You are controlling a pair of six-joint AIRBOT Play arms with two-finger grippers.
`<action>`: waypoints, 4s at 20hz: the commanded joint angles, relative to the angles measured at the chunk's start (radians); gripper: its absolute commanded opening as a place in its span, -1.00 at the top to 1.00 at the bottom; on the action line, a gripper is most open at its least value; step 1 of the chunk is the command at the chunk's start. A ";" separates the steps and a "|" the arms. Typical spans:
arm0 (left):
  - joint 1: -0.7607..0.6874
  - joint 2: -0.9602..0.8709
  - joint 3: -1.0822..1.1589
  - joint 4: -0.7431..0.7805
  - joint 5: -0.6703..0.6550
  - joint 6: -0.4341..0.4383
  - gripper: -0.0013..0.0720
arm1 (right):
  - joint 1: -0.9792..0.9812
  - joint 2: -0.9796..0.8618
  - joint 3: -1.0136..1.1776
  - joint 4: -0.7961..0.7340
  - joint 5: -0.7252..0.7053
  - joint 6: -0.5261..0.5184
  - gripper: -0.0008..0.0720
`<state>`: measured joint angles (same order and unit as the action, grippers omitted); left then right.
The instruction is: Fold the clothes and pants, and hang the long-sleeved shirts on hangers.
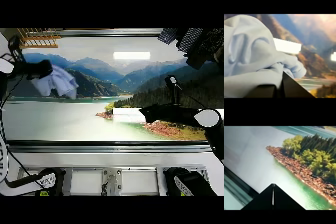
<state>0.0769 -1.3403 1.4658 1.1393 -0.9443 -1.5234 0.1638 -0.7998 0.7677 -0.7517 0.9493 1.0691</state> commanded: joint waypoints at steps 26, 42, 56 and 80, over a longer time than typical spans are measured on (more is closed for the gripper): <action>-0.275 -0.009 -0.647 -0.142 -0.001 -0.061 -0.86 | -0.434 -0.135 0.059 -0.323 0.081 0.270 -0.95; -0.371 -0.091 -0.668 -0.170 0.005 -0.017 0.95 | 0.073 -0.611 0.010 -0.113 -0.140 0.270 -0.95; 0.096 0.459 -0.195 -0.041 -0.185 0.037 0.95 | -0.123 -0.237 0.695 -0.573 0.165 0.265 0.94; 0.053 0.311 -0.442 -0.042 0.073 -0.026 0.95 | -0.133 -0.480 0.740 -0.703 -0.117 0.484 0.94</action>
<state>0.1555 -0.8658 1.0256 1.0996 -1.0561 -1.5787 0.0315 -1.1126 1.5070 -1.4536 1.0077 1.5452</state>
